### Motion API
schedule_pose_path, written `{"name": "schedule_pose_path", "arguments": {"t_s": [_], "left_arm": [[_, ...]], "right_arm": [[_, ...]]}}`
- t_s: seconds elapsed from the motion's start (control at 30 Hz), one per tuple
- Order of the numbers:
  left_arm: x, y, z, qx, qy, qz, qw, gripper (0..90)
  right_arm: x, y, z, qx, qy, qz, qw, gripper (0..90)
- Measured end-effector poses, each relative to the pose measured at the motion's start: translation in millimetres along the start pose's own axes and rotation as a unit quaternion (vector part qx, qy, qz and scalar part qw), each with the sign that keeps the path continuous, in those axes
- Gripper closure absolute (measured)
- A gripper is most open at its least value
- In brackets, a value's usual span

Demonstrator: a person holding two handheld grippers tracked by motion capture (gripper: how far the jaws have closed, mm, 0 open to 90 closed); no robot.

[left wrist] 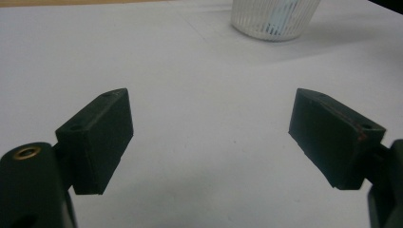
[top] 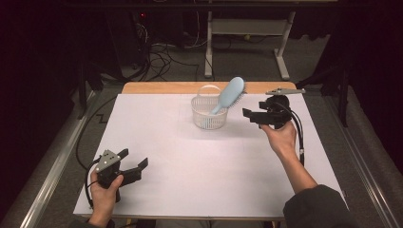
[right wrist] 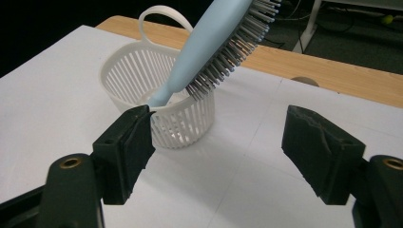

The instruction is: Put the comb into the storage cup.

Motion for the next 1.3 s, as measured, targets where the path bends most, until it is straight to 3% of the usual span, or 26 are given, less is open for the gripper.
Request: {"name": "schedule_pose_path", "arguments": {"t_s": [1.3], "left_arm": [[-1.1,0.4,-0.3,-0.002,0.001,0.001,1.0,15.8]], "right_arm": [[-20.4,-6.7,6.7,0.0,0.001,0.012,0.9999,26.6]]}}
Point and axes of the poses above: each handheld gripper's, and its own axes: x roughly forward along the jaws, y roughly out of its top, z roughly to its right, the point moved 8 cm from there along x, roughly forward along the jaws, and after that the axes turned 7 degrees about z, right-handed, at the moved point
